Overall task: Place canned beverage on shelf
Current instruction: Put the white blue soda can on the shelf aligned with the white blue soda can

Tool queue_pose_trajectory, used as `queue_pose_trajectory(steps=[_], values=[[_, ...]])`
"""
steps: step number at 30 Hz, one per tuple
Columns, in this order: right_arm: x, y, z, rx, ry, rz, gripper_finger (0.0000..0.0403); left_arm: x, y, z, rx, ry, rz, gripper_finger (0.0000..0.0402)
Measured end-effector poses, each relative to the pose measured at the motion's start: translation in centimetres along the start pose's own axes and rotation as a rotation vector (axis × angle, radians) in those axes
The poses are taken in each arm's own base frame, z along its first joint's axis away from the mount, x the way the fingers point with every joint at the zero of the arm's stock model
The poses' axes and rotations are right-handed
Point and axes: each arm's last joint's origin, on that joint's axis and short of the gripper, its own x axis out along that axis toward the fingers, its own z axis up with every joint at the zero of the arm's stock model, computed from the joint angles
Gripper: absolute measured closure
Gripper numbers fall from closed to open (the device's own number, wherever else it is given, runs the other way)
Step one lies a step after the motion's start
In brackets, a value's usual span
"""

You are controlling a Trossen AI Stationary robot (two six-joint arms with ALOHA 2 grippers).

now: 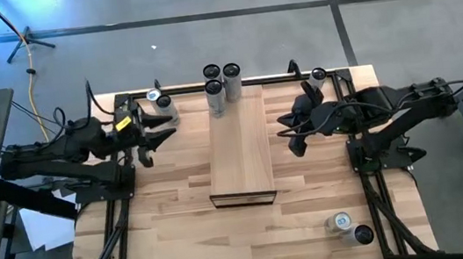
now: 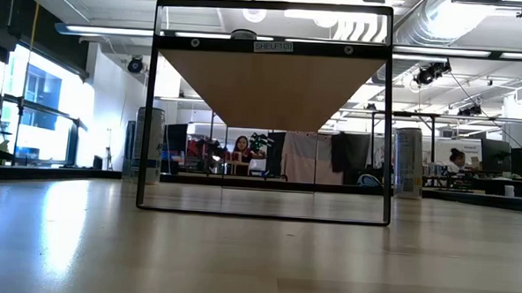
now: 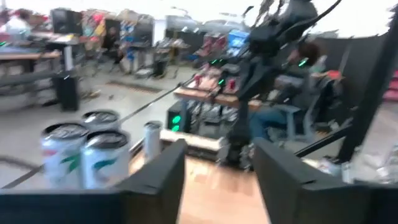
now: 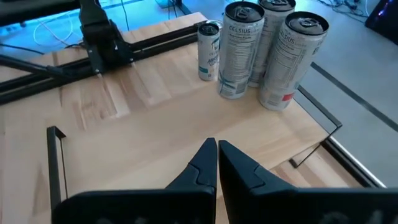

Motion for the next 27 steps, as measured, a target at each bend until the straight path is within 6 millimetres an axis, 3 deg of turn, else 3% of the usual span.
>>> queue_pose_trajectory(steps=[6,11,18,27], values=[[0.0,-0.1,0.0,0.008,-0.009,-0.019,0.0402,-0.3,1.0,1.3,0.02,0.051,0.097,0.0114],[0.0,-0.1,0.0,0.027,-0.012,-0.025,0.0402,-0.2,2.0,1.5,0.066,0.19,0.21,0.0048],[0.0,-0.1,0.0,0.027,-0.013,-0.027,0.0402,0.3,3.0,0.2,0.061,0.358,0.332,0.0031],[0.0,-0.2,-0.1,0.009,-0.011,-0.06,0.0402,0.9,3.0,0.1,0.119,0.364,0.344,0.003]])
